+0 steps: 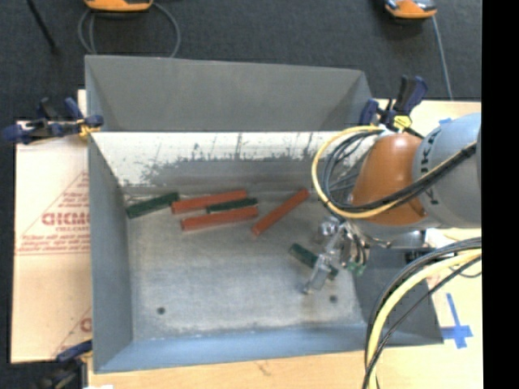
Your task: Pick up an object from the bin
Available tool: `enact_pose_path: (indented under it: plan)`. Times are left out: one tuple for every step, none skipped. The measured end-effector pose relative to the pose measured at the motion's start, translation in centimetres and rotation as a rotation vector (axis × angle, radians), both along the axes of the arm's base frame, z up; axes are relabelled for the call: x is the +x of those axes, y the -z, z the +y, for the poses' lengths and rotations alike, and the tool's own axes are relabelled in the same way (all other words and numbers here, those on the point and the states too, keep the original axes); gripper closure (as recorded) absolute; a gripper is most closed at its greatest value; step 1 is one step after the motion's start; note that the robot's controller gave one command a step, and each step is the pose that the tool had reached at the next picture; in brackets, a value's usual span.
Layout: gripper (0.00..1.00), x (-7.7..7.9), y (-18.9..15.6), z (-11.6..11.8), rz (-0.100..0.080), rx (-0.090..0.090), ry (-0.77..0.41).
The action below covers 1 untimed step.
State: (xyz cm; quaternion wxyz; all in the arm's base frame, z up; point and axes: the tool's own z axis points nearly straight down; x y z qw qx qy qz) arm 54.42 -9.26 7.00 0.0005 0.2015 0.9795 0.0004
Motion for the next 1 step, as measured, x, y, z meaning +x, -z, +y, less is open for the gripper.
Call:
enact_pose_path:
  plan:
    - [0.00, 0.12, -0.08, -0.08, -0.003, -0.001, -0.001]
